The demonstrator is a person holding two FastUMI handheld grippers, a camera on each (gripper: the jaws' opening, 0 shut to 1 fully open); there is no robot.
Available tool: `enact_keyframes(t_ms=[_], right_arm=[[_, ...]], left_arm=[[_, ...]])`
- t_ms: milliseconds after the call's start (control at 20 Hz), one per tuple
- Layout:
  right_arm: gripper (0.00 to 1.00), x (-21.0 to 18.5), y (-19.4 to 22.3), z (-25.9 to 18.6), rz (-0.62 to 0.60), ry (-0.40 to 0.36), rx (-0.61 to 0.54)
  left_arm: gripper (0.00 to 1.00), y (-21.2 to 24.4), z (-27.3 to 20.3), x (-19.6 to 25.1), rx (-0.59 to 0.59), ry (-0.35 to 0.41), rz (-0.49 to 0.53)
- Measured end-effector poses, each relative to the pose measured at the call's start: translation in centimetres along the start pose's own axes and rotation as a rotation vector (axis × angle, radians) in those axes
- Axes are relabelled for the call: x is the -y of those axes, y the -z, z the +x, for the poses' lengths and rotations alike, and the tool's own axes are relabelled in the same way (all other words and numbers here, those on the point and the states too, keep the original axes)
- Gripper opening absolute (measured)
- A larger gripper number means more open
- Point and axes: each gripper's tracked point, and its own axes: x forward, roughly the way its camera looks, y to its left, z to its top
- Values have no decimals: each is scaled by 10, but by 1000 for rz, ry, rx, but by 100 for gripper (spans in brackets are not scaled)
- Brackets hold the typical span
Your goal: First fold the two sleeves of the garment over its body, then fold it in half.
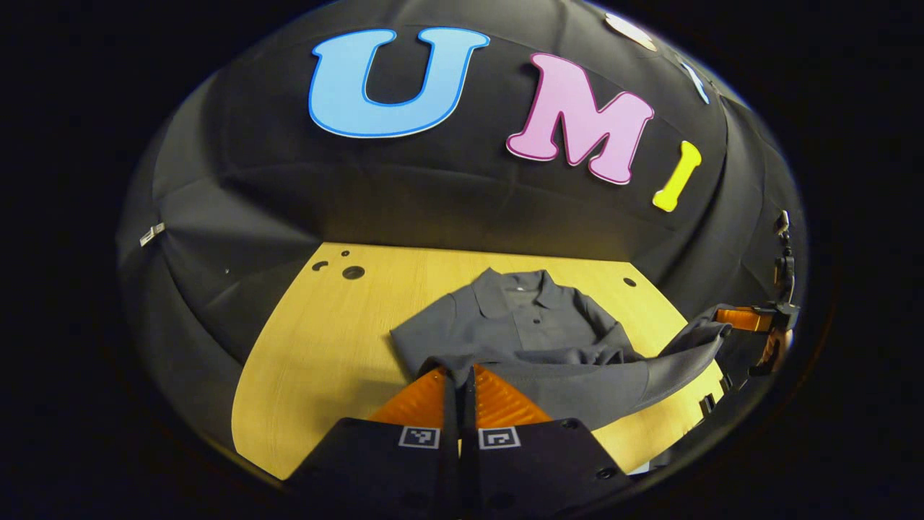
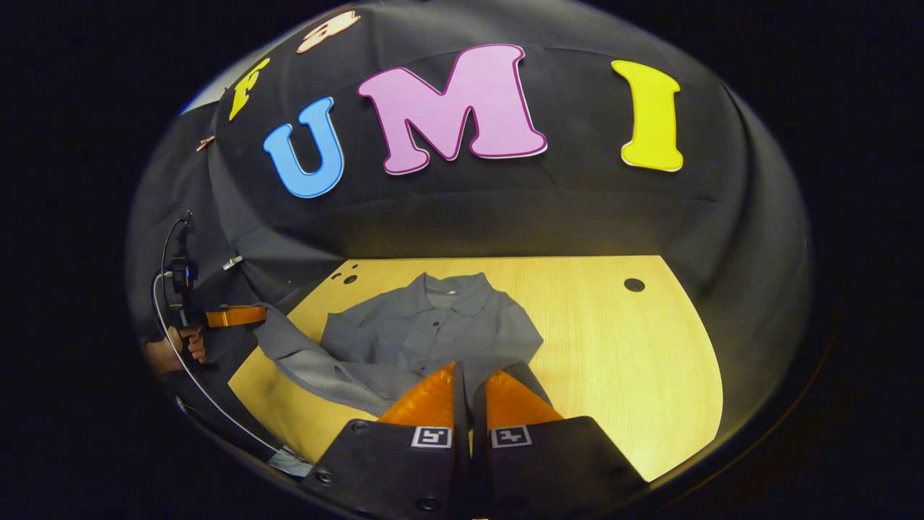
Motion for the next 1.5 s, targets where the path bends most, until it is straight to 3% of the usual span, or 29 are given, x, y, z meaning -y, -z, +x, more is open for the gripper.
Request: enact_keyframes(t_ms=[300, 350, 450, 650, 800, 1150, 1500], right_arm=[[5, 27, -24, 56, 35, 25, 25], [5, 30, -26, 66, 39, 26, 25], [5, 38, -28, 87, 52, 33, 25], [5, 55, -28, 133, 117, 55, 17], [5, 68, -23, 169, 177, 80, 0], [5, 92, 23, 231, 140, 120, -105], [5, 102, 60, 261, 153, 142, -193]], left_arm=[[5, -20, 58, -13, 21, -26, 33], [9, -22, 70, -16, 23, -36, 39], [5, -26, 90, -20, 24, -52, 34], [5, -25, 139, -31, 10, -87, 4], [5, -23, 174, -36, -1, -105, 40], [5, 8, 237, -48, -93, -149, 102], [5, 34, 266, -53, -176, -177, 163]])
